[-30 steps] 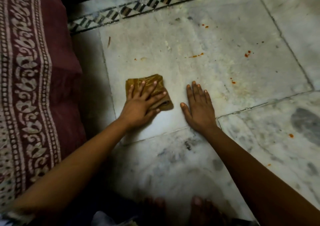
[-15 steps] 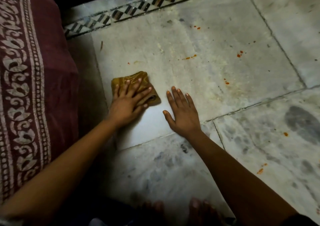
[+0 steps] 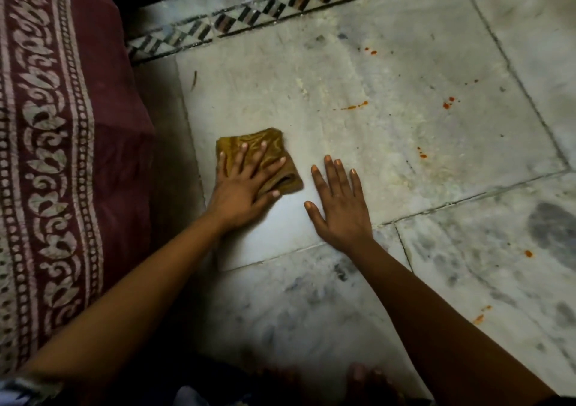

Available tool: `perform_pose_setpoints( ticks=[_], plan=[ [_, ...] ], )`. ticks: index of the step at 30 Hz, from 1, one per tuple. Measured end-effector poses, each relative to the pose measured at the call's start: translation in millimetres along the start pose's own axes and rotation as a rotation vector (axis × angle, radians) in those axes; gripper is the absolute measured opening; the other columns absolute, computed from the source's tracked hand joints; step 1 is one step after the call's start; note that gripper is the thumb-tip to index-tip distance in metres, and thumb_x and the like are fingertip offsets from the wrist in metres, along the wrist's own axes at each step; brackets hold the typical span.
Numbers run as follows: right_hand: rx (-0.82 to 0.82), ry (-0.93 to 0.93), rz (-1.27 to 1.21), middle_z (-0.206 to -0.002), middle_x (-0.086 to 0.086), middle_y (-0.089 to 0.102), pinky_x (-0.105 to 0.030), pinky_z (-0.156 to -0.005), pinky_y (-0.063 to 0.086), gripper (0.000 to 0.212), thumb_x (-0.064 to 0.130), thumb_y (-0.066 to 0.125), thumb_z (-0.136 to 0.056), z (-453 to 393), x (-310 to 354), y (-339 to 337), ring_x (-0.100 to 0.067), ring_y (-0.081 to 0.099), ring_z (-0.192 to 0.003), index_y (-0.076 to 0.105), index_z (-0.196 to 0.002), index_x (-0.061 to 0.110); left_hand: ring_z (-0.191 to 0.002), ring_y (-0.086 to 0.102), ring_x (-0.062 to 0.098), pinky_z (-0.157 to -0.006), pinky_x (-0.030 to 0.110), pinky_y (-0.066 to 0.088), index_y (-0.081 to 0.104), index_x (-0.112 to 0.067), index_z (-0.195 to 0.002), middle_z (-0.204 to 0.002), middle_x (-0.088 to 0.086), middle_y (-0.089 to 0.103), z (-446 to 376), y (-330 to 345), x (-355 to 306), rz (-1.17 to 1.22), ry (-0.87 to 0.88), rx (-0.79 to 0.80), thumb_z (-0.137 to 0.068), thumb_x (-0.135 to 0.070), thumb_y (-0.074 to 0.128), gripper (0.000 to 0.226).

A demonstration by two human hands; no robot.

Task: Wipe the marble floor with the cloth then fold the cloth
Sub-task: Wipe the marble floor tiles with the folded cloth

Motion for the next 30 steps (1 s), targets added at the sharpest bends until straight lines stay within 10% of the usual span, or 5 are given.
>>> perform_pose_setpoints(
  ticks=[7, 15, 23, 30],
  plan=[
    [-0.009, -0.016, 0.011, -0.156, -0.012, 0.008, -0.04, -0.117, 0.001, 0.064, 0.046, 0.025, -0.095, 1, 0, -1, -0.023, 0.003, -0.144, 0.018, -0.149, 0.013, -0.143, -0.015, 0.031, -0.109, 0.058, -0.012, 0.004, -0.046, -0.145, -0.158, -0.001, -0.014, -62, -28, 32, 0.094, -0.333, 0.08, -0.092, -0.061, 0.028, 0.06],
    [0.026, -0.013, 0.034, -0.156, -0.008, 0.017, -0.033, -0.115, 0.004, 0.066, 0.05, 0.024, -0.093, 2, -43, -13, -0.021, 0.017, -0.142, 0.022, -0.148, 0.014, -0.145, -0.005, 0.031, -0.11, 0.057, -0.011, 0.002, -0.049, -0.141, -0.159, 0.0, 0.001, -4, -3, -11, 0.004, 0.04, 0.014, -0.082, -0.067, 0.014, 0.063],
    [0.018, -0.023, 0.019, -0.156, -0.007, 0.015, -0.034, -0.116, 0.006, 0.066, 0.05, 0.025, -0.093, 1, -41, -15, -0.019, 0.013, -0.143, 0.021, -0.148, 0.014, -0.144, -0.01, 0.035, -0.108, 0.063, -0.011, 0.014, -0.042, -0.146, -0.159, 0.0, -0.006, -93, -30, 31, 0.187, -0.443, -0.02, -0.091, -0.061, 0.032, 0.061],
    [0.023, -0.02, 0.01, -0.156, -0.007, 0.018, -0.036, -0.116, 0.01, 0.066, 0.051, 0.025, -0.093, 3, -42, -19, -0.019, 0.016, -0.143, 0.023, -0.148, 0.014, -0.145, -0.01, 0.03, -0.109, 0.056, -0.014, 0.008, -0.046, -0.145, -0.159, 0.001, -0.004, -52, -10, -17, 0.083, -0.114, 0.005, -0.078, -0.071, 0.012, 0.071]
  ],
)
Point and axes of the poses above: each hand's wrist, its own z-axis away from the middle knuckle, its own y-axis out of the palm, x = y × z, the point moved 1 cm from there along -z, towards the middle knuckle
